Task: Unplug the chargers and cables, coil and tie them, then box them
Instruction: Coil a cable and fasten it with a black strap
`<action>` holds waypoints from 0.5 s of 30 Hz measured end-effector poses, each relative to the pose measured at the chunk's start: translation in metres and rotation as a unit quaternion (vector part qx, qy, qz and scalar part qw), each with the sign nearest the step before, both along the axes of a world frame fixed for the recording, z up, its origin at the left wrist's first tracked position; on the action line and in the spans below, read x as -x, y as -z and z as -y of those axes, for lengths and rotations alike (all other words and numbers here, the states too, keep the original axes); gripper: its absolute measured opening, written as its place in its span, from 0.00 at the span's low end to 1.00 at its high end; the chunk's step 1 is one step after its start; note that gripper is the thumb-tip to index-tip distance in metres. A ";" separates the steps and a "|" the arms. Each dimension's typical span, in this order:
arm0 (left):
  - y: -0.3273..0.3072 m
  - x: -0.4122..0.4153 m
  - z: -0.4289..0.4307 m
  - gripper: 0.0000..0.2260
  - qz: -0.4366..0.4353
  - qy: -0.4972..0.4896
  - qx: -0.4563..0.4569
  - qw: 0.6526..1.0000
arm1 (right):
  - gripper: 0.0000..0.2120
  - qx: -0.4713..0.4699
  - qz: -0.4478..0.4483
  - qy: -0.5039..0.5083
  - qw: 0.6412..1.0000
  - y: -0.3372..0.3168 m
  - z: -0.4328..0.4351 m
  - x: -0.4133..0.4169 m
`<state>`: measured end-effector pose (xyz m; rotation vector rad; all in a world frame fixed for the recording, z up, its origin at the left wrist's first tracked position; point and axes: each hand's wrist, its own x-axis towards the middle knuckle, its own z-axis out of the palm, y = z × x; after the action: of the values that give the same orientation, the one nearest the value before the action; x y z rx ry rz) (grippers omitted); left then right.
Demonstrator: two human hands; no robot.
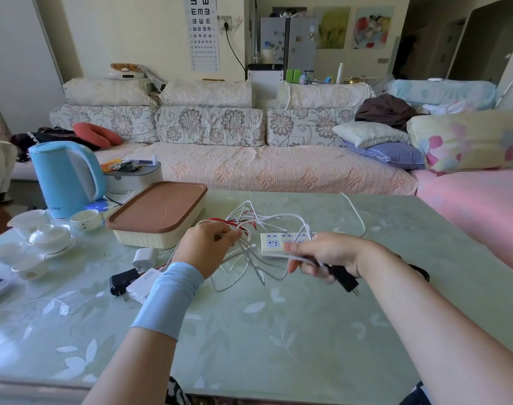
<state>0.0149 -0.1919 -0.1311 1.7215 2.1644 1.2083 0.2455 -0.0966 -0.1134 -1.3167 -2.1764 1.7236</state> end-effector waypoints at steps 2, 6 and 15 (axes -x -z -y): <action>-0.001 0.002 0.001 0.14 -0.021 0.031 0.022 0.999 | 0.04 -0.053 0.038 -0.035 0.997 0.002 0.005 0.000; -0.005 -0.008 0.006 0.13 -0.059 0.074 0.081 0.992 | 0.17 -0.113 0.079 -0.095 0.986 0.001 0.013 0.005; -0.005 -0.024 0.005 0.12 -0.056 0.055 0.035 0.996 | 0.16 -0.088 0.031 -0.160 0.983 -0.001 0.031 0.026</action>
<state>0.0387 -0.1971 -0.1257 1.8931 2.1124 1.0205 0.2190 -0.1271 -0.1127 -1.0378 -2.6271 1.5491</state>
